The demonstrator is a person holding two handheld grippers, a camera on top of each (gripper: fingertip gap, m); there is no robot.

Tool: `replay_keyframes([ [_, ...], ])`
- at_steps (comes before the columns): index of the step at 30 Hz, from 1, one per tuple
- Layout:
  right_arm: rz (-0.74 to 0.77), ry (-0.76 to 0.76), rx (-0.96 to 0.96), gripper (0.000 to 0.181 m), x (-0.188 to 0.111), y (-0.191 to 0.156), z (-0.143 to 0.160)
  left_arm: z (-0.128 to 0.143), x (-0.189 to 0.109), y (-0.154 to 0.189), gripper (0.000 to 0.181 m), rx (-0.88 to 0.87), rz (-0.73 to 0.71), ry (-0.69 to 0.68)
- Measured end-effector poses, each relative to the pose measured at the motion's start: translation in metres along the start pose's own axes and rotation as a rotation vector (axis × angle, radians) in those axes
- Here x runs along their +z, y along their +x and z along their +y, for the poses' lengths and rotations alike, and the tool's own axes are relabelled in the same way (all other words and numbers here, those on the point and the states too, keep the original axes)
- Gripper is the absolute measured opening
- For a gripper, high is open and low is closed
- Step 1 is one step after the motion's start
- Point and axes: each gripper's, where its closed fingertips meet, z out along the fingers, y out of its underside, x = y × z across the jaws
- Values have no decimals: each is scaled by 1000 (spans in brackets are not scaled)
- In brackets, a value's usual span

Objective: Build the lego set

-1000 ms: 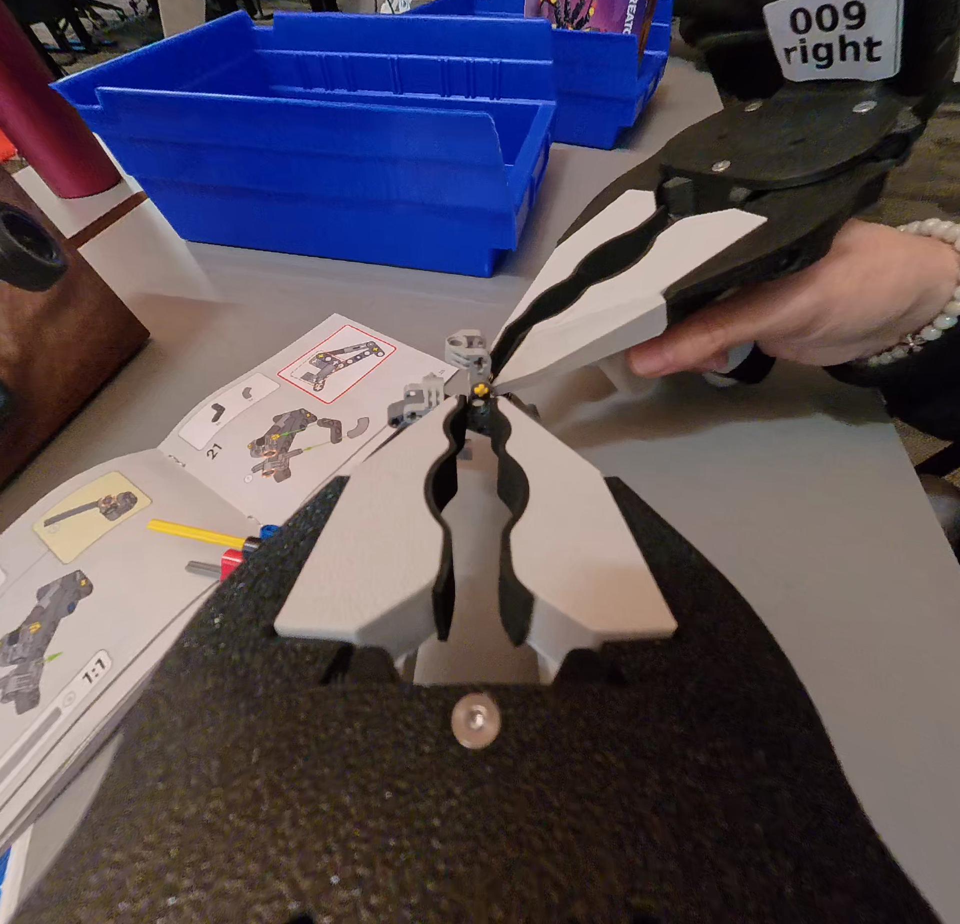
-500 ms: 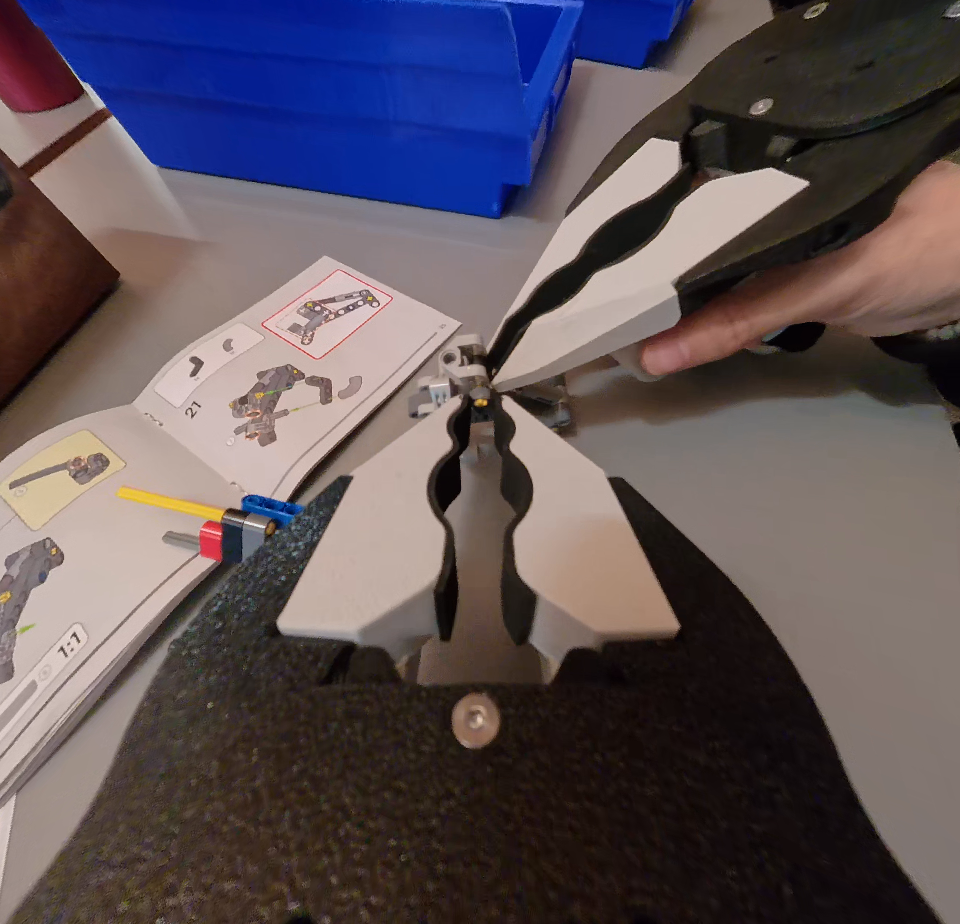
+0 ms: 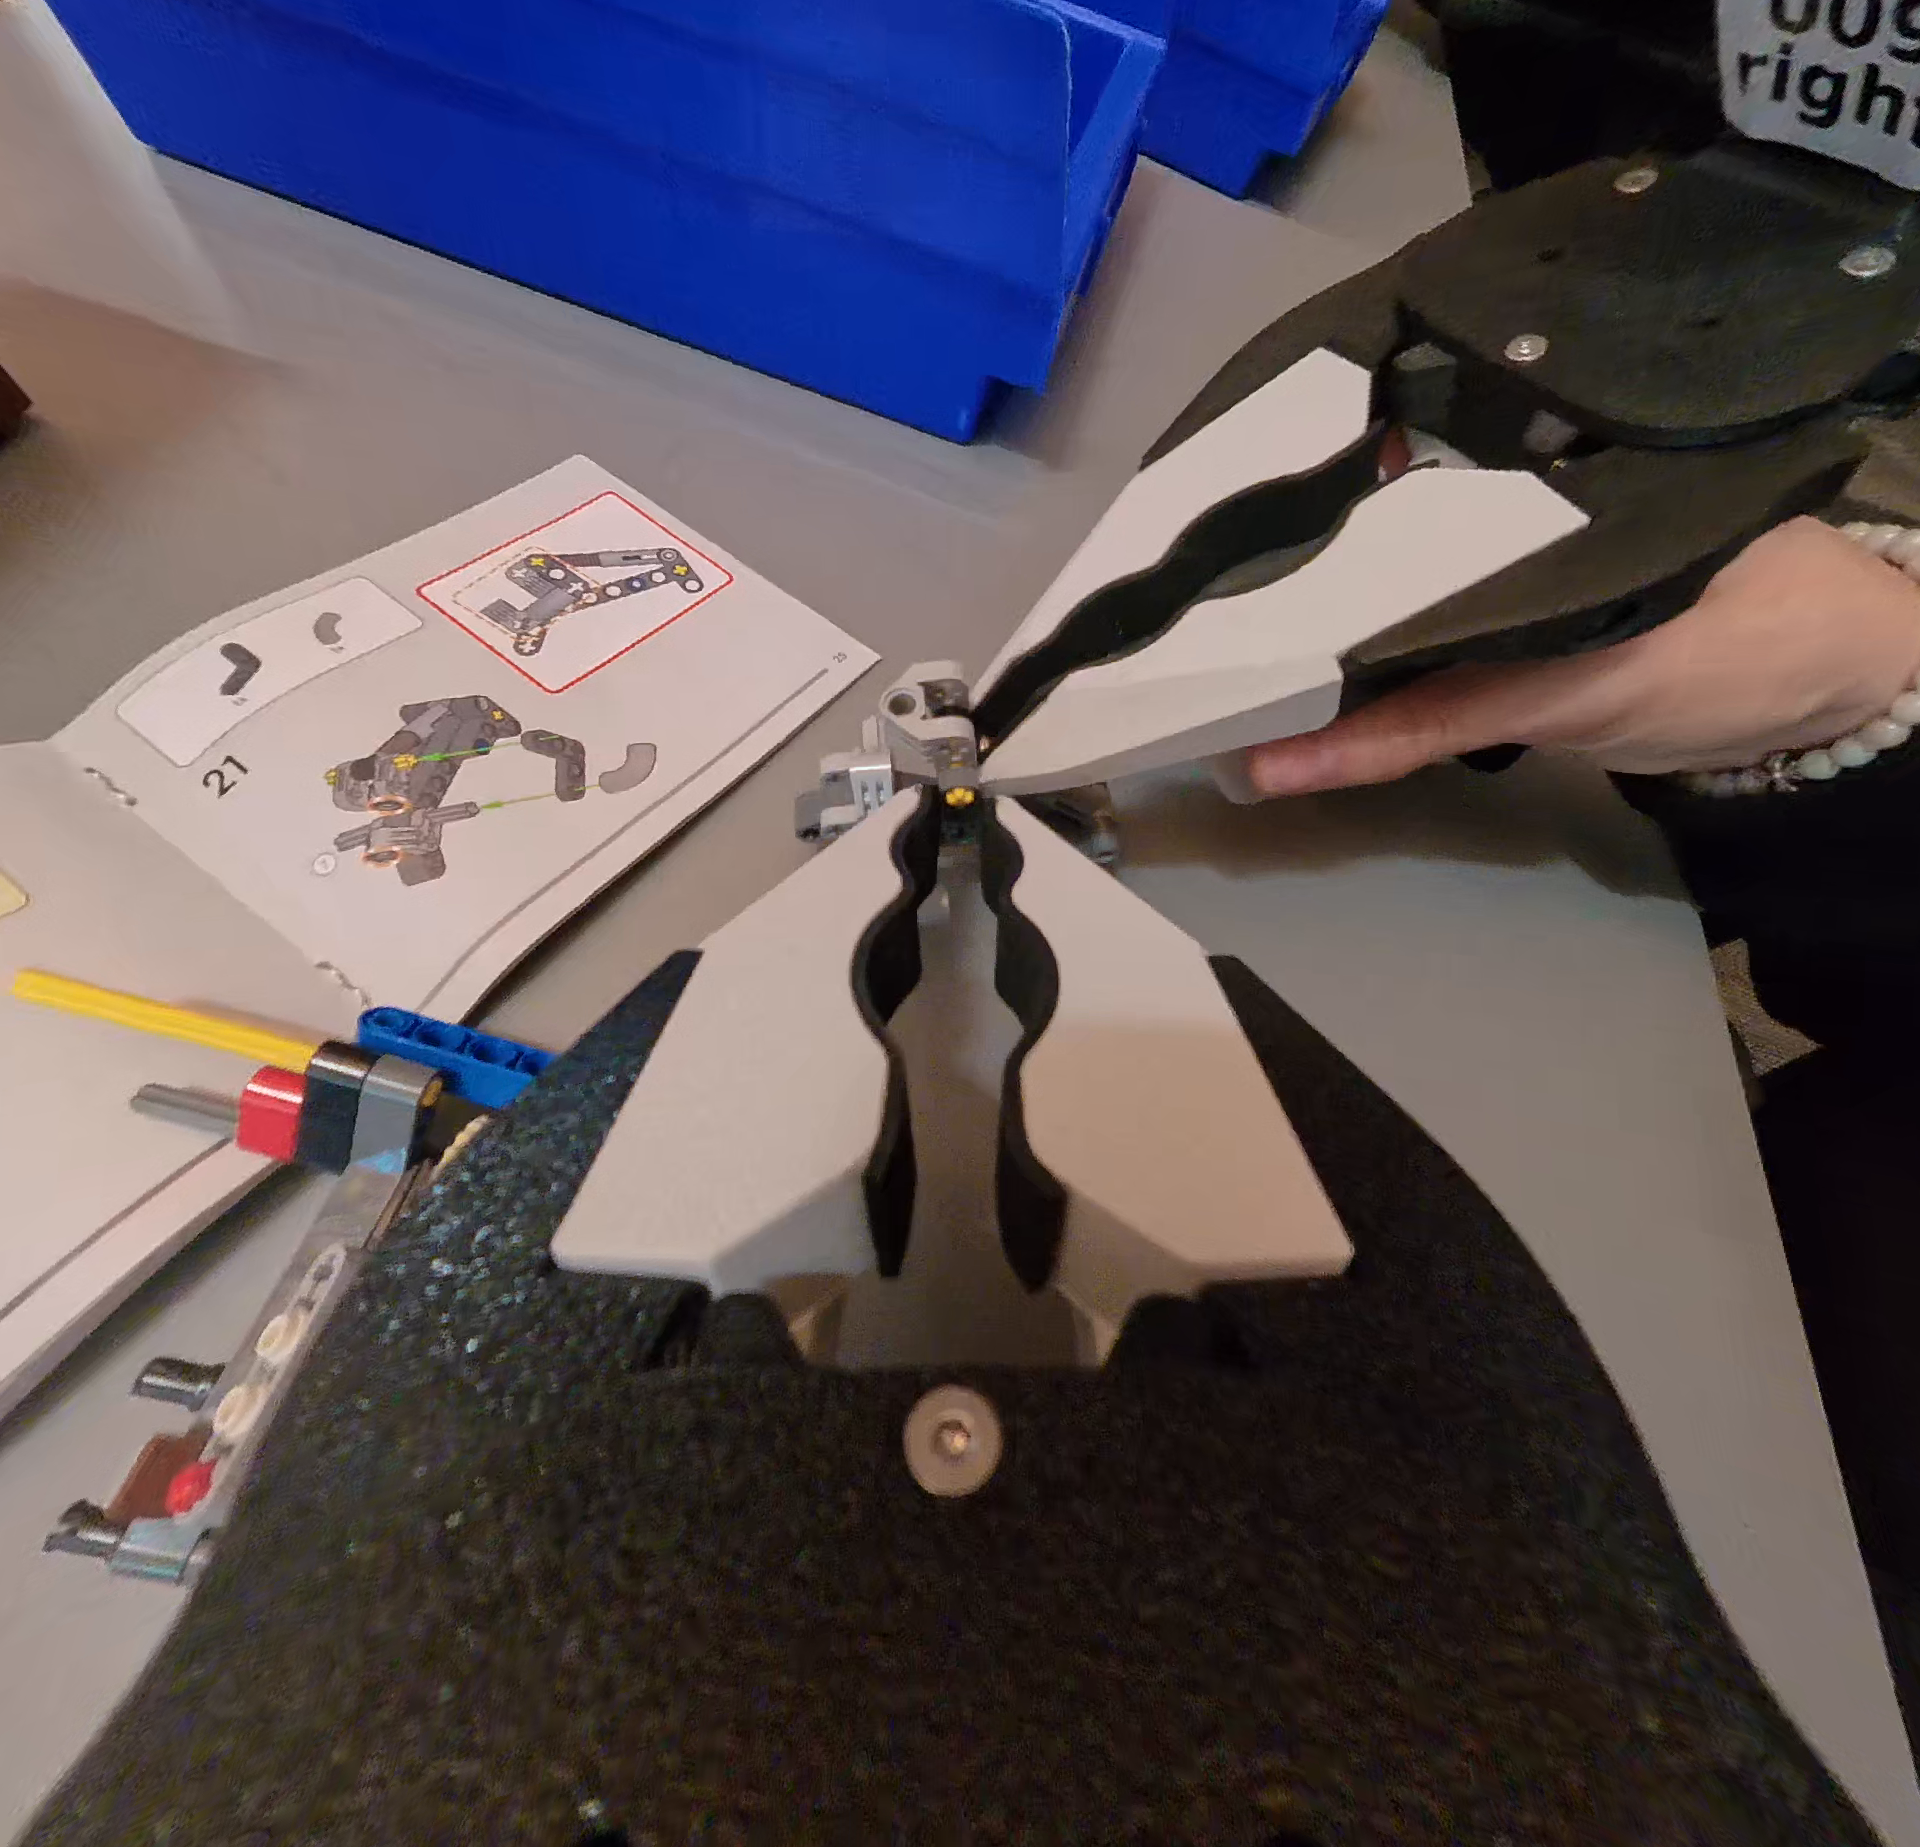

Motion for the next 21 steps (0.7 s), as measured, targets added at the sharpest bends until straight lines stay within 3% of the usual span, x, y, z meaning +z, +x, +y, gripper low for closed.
replay_keyframes([
  [14, 102, 49, 0, 4, 0, 16, -10, -14, 4, -8, 4, -40, -115, 82],
  [21, 22, 51, 95, 4, 6, 8, -13, -13, -3, -12, 4, 12, -150, 85],
])
